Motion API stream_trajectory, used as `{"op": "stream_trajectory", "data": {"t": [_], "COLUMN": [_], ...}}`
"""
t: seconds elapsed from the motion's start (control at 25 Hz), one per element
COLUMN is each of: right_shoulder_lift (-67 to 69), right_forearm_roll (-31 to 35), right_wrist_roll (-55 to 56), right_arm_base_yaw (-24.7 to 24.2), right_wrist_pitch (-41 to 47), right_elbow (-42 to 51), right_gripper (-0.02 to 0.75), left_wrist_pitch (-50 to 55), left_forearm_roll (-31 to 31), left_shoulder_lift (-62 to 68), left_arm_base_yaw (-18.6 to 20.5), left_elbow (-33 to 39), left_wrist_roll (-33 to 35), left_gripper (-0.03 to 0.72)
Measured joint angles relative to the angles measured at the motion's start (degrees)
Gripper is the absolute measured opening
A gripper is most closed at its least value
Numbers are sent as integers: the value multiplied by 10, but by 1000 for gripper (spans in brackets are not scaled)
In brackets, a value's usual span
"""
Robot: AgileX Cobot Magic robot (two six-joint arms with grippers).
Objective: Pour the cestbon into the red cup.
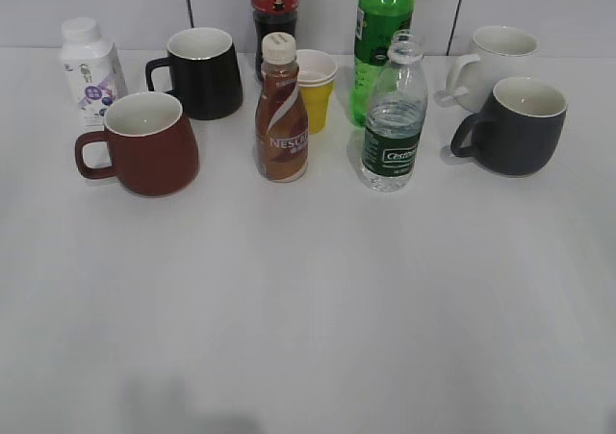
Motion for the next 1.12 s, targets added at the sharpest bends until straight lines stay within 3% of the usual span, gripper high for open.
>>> {"op": "stream_trajectory", "data": {"t": [1.12], "right_shoulder_lift": [0], "right_forearm_roll": [0], "right_wrist_roll": [0], "right_arm_base_yaw": [0], "right_wrist_pitch": [0], "right_elbow": [0], "right_gripper": [501], "left_wrist_pitch": [0], "left_forearm_roll": [0], "left_shoulder_lift": [0], "left_arm_base_yaw": [0], "left_elbow": [0], "left_wrist_roll": [0], "left_gripper": [216]}}
